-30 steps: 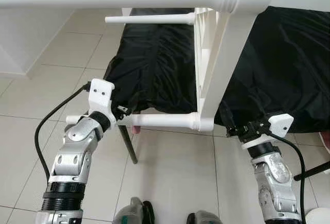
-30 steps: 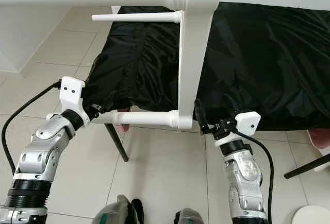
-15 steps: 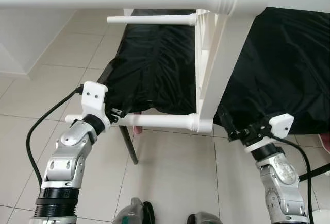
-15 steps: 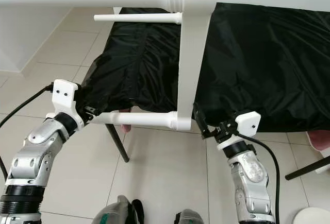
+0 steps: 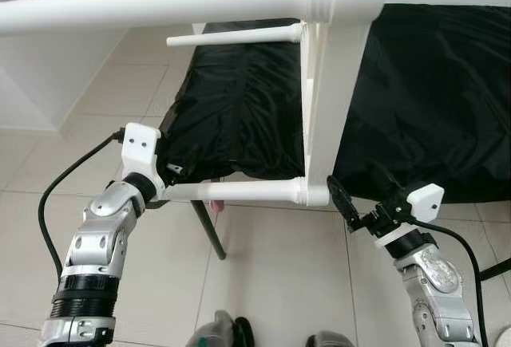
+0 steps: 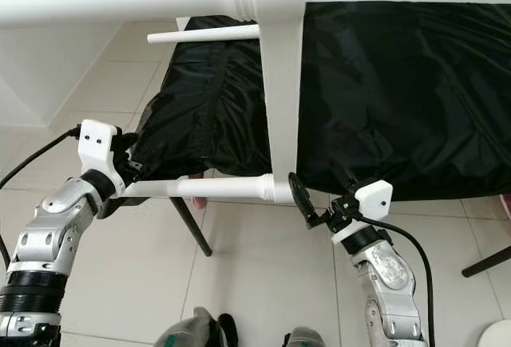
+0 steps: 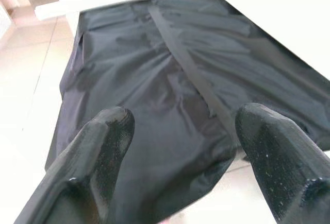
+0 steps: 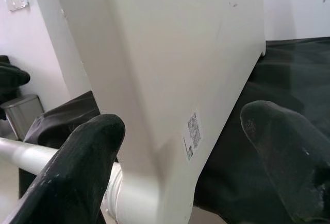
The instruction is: Building children table
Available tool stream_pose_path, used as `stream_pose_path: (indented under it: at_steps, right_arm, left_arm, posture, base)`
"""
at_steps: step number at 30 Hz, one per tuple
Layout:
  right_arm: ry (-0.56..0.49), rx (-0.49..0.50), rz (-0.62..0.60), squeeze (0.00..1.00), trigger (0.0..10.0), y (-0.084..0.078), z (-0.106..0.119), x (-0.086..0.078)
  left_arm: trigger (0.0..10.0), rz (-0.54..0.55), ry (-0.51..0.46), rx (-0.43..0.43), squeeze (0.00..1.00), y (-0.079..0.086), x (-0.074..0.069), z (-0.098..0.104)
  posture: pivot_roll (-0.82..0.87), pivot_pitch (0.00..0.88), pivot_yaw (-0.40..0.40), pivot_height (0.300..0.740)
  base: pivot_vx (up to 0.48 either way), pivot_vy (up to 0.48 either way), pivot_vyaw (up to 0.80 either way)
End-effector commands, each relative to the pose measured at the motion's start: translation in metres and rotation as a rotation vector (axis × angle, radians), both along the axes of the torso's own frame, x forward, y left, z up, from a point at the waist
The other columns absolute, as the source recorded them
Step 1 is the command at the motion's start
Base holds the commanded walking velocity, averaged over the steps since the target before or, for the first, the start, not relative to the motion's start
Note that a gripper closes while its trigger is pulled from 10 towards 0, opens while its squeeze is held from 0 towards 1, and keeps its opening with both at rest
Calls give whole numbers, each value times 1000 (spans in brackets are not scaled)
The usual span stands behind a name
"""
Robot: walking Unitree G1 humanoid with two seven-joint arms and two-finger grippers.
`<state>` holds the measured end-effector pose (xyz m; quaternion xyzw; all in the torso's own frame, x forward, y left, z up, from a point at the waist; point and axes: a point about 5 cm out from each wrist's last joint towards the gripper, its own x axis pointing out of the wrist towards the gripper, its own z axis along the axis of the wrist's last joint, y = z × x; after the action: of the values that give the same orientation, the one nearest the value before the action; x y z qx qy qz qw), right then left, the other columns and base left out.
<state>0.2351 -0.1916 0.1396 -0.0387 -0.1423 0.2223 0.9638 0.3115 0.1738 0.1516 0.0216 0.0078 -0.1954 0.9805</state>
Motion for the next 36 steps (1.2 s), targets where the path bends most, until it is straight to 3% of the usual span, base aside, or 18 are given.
stream_pose_path:
  at_steps: [1,13,25,36]
  right_arm:
    - [16,5,18,0,10000,4,-4,3]
    - [4,43,46,0,10000,15,0,18]
    - [52,-24,182,0,10000,15,-5,14]
    - [-9,22,104,0,10000,23,2,24]
  left_arm:
    - [10000,21,3,10,0,8,0,-1]
    - [10000,37,-34,1,0,5,-5,1]
    - [10000,12,-53,27,0,-2,-12,0]
    - [10000,-10,-61,17,0,-8,-13,3]
  posture:
    - [-31,35,140,740]
    - [-6,9,93,740]
    - [0,12,78,740]
    - [13,12,58,740]
  base:
    - [0,0,0]
    - [0,0,0]
    - [0,0,0]
    - [0,0,0]
